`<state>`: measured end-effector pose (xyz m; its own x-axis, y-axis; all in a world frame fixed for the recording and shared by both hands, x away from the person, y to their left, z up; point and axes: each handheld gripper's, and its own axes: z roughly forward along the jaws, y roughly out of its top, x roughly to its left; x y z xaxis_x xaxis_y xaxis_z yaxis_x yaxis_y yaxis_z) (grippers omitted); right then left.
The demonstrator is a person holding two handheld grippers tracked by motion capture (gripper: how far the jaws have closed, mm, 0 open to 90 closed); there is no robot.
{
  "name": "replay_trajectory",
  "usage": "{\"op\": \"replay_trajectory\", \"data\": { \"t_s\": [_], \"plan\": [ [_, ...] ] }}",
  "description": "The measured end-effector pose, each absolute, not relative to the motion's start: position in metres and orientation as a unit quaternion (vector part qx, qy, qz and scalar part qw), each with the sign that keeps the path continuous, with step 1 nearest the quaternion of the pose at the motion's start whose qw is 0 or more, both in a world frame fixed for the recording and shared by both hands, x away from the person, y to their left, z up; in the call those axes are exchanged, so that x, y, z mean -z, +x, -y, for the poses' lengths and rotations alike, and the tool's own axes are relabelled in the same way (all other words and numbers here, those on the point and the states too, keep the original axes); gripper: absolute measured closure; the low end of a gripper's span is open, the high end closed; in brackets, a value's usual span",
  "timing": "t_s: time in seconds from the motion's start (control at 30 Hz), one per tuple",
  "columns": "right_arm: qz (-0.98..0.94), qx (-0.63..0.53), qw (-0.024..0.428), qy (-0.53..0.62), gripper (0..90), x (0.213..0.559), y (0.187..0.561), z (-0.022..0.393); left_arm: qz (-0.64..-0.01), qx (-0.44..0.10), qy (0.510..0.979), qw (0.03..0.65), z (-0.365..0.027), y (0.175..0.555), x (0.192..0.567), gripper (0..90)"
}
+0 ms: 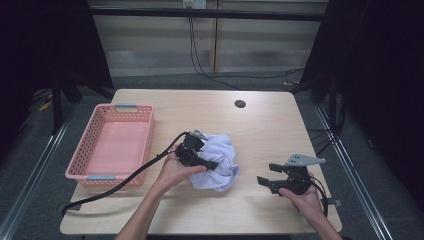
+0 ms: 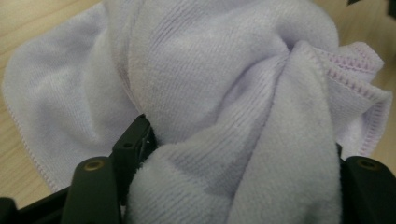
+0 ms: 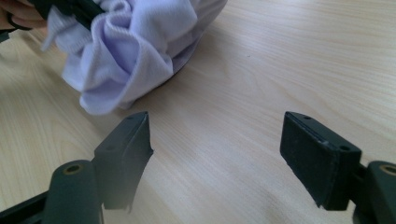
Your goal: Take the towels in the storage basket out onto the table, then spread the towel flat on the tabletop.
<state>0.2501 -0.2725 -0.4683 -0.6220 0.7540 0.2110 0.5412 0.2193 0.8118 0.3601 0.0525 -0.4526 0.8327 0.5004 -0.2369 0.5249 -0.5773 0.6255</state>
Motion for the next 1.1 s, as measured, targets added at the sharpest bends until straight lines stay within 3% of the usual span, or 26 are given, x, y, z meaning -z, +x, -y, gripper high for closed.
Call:
{"op": "replay_trajectory", "data": {
  "t_s": [0.17, 0.33, 0.6, 0.77, 0.9, 1.1],
  "plan": [
    [-0.771, -0.466, 0.118, 0.418, 24.7, 0.467, 0.249, 0.272, -0.28, 0.021, 0.879, 0.385, -0.057, 0.361, 0.454, 17.3],
    [-0.77, -0.469, 0.122, 0.415, 24.4, 0.463, 0.249, 0.271, -0.288, -0.006, 0.877, 0.386, -0.07, 0.357, 0.44, 17.6],
    [-0.77, -0.482, 0.129, 0.398, 24.1, 0.45, 0.252, 0.261, -0.282, 0.012, 0.851, 0.442, -0.078, 0.355, 0.42, 15.8],
    [-0.775, -0.484, 0.126, 0.385, 27.5, 0.443, 0.256, 0.254, -0.275, 0.002, 0.855, 0.44, -0.08, 0.345, 0.415, 15.8],
    [-0.782, -0.491, 0.117, 0.366, 39.3, 0.437, 0.265, 0.242, -0.283, -0.007, 0.849, 0.446, -0.094, 0.32, 0.414, 31.6],
    [-0.79, -0.495, 0.096, 0.35, 50.0, 0.433, 0.277, 0.23, -0.292, -0.023, 0.847, 0.443, -0.118, 0.301, 0.416, 39.9]
  ]
}}
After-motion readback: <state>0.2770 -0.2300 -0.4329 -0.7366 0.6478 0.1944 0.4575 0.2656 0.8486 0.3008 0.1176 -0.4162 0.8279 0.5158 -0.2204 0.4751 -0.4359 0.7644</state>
